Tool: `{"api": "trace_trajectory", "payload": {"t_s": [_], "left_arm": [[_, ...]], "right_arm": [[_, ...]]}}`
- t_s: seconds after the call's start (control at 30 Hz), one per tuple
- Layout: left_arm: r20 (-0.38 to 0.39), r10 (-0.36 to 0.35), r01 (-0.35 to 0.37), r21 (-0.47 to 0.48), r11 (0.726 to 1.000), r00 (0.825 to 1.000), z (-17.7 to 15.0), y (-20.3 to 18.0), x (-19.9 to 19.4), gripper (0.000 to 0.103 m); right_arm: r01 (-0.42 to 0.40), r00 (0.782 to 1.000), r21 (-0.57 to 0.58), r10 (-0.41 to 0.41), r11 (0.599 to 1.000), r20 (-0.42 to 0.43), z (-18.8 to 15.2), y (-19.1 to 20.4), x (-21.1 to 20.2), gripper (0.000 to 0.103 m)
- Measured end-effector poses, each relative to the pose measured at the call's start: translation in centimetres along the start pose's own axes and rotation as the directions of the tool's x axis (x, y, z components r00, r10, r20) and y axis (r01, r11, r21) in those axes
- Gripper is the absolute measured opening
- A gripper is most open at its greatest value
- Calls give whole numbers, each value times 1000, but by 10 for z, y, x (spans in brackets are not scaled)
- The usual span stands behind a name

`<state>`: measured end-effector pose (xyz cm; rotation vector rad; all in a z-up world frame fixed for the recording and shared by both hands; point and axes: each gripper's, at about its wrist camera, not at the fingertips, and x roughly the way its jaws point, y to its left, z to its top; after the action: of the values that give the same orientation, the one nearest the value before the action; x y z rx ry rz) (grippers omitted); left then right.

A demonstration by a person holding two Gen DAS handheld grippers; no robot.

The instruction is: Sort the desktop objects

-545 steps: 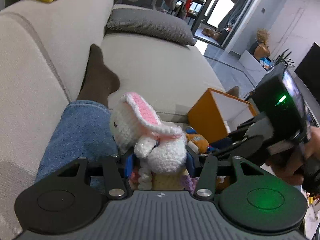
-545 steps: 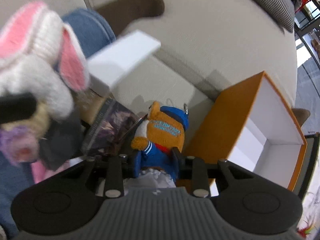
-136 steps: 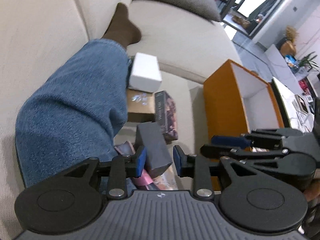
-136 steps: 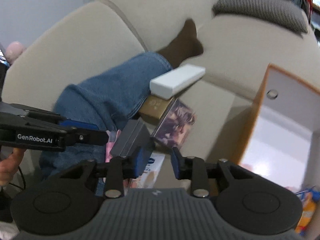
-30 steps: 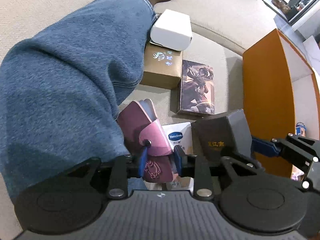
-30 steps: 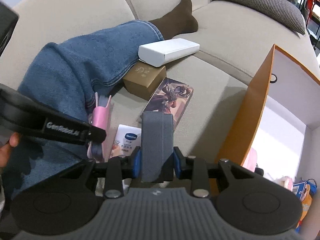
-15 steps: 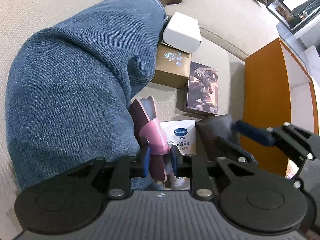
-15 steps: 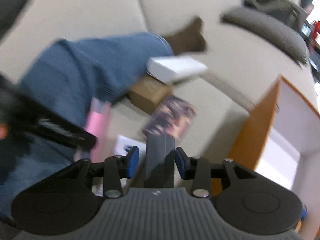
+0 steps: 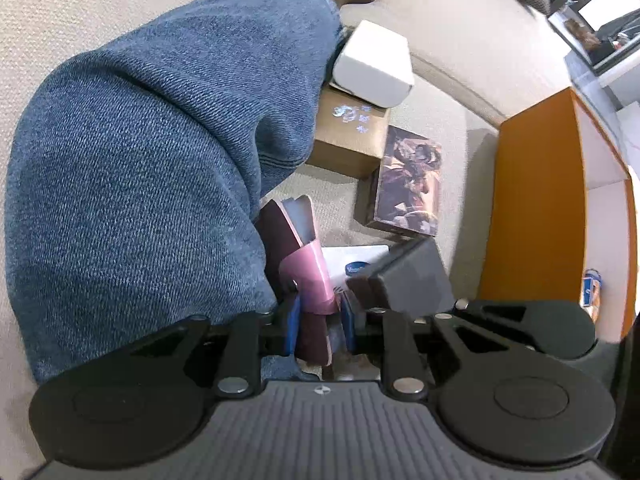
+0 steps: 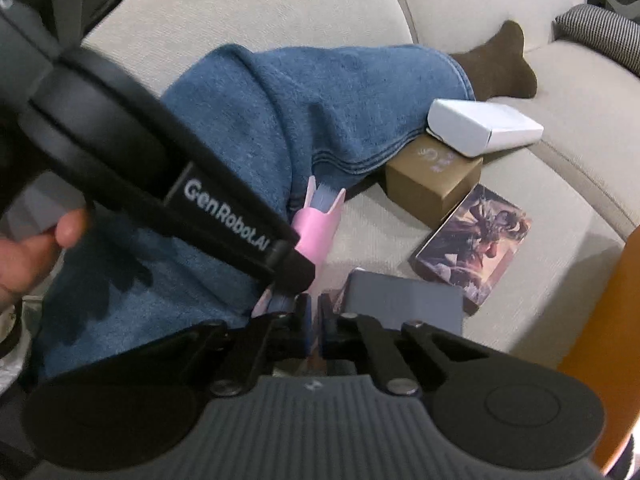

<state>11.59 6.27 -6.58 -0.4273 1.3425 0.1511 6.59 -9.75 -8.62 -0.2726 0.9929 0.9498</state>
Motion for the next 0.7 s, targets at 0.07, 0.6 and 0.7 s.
{"api": "trace_trajectory", "payload": {"t_s": [0.07,0.6,0.7], "left_arm": [[-6,15,-15,-4,1000,1000,1,-3,1,26],[68,51,-58,110,992,996,-12,-15,0,21],[105,4,-20,145,989,994,-13,-19,-6,19]], "right_arm": [[-18,1000,7,18,1000,-10,-1,1,3,0],[-92,996,25,92,995,-8,2,4,-18,1],[-20,1000,8,20,1000,-22,6,-2,-32,4]]}}
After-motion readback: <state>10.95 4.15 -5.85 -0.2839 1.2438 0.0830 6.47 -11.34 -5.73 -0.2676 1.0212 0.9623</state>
